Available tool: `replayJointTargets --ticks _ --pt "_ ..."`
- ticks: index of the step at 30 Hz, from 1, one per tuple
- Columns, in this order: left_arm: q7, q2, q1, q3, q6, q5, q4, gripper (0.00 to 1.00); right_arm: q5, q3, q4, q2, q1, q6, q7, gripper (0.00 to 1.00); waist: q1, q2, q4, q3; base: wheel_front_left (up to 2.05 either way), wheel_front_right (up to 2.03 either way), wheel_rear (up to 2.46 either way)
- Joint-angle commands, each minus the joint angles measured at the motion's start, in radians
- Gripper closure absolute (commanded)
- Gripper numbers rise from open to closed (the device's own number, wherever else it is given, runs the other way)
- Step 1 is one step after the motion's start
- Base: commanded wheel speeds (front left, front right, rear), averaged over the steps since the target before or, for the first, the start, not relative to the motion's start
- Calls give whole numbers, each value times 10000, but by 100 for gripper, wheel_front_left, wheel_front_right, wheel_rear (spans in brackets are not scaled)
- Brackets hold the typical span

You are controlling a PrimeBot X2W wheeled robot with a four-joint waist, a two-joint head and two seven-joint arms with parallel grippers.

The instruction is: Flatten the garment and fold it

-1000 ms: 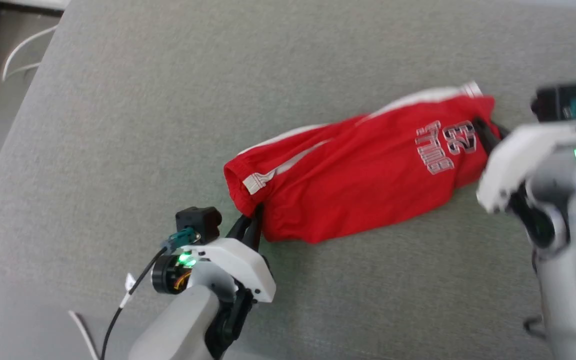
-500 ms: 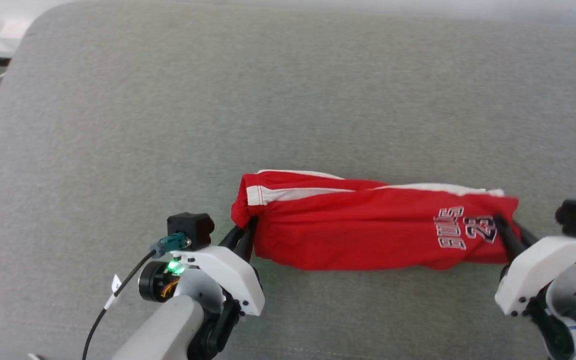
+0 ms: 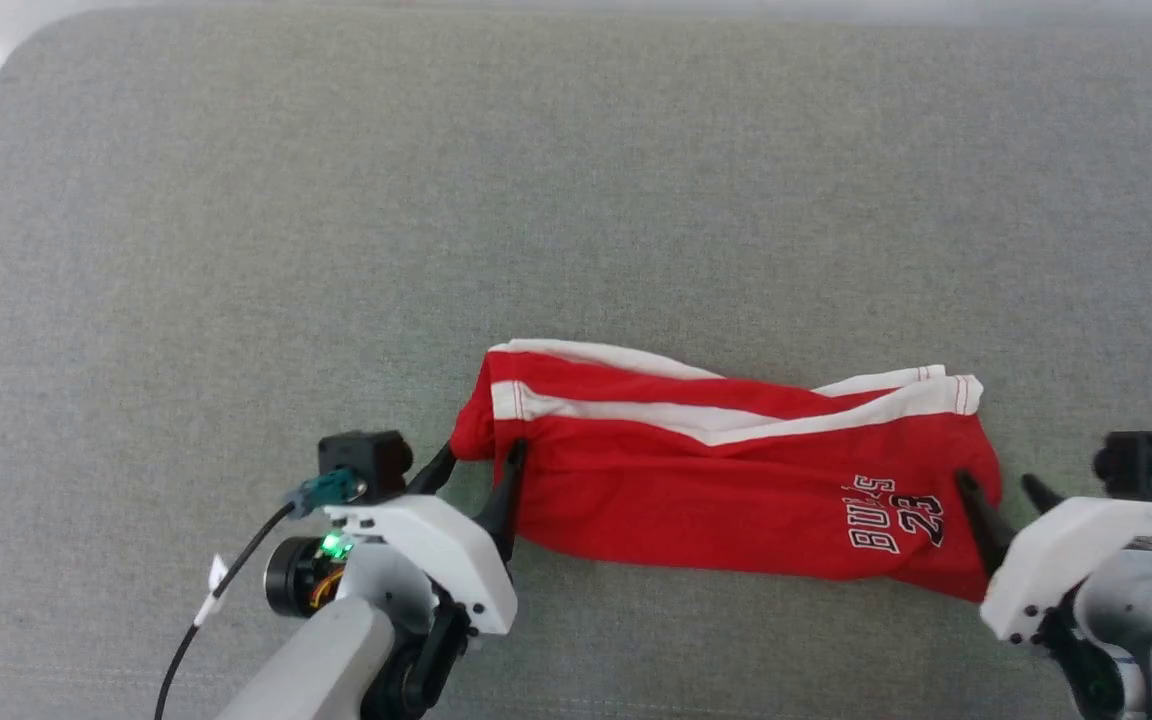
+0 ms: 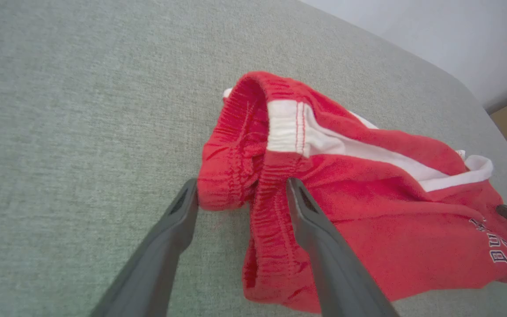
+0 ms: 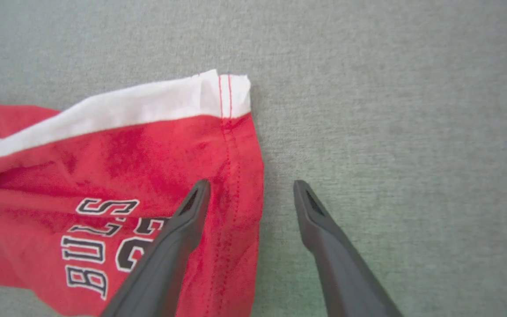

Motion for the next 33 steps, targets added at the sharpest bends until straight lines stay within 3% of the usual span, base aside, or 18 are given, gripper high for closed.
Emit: replayJointTargets --ticks 1,10,16,23,30,31,32,33 --pt "-82 74 171 60 4 -39 -37 0 23 -54 -54 -14 40 -17 -126 0 0 -1 16 -108 0 0 0" --pt "-2123 404 825 921 2 195 -756 0 69 -246 -464 -13 416 -17 -2128 0 0 -1 95 -480 0 0 0" --pt "-2670 342 743 1699 -181 1368 -982 0 -29 3 349 -13 -13 -17 -2584 0 0 -1 230 -328 0 0 0" --pt "-2683 -753 1023 3591 -1109 3292 -1664 0 -209 67 1685 -13 -995 -17 -2169 0 0 -1 356 -4 0 0 0" --pt "-2684 -1667 1315 4810 -2013 4398 -1569 0 -180 210 2845 -13 -1571 -17 -770 0 0 -1 423 107 0 0 0" --pt "-2684 -1762 1360 4938 -2123 4499 -1540 0 -117 329 2928 -13 -1594 -17 -525 11 0 -1 431 104 0 0 0" --pt "-2684 -1849 1402 5053 -2213 4602 -1520 0 -14 441 2956 -13 -1614 -17 -334 52 0 -1 436 103 0 0 0" --pt "-2684 -1930 1439 5158 -2296 4684 -1492 0 81 533 2927 -13 -1637 -17 -224 67 0 -1 438 102 0 0 0"
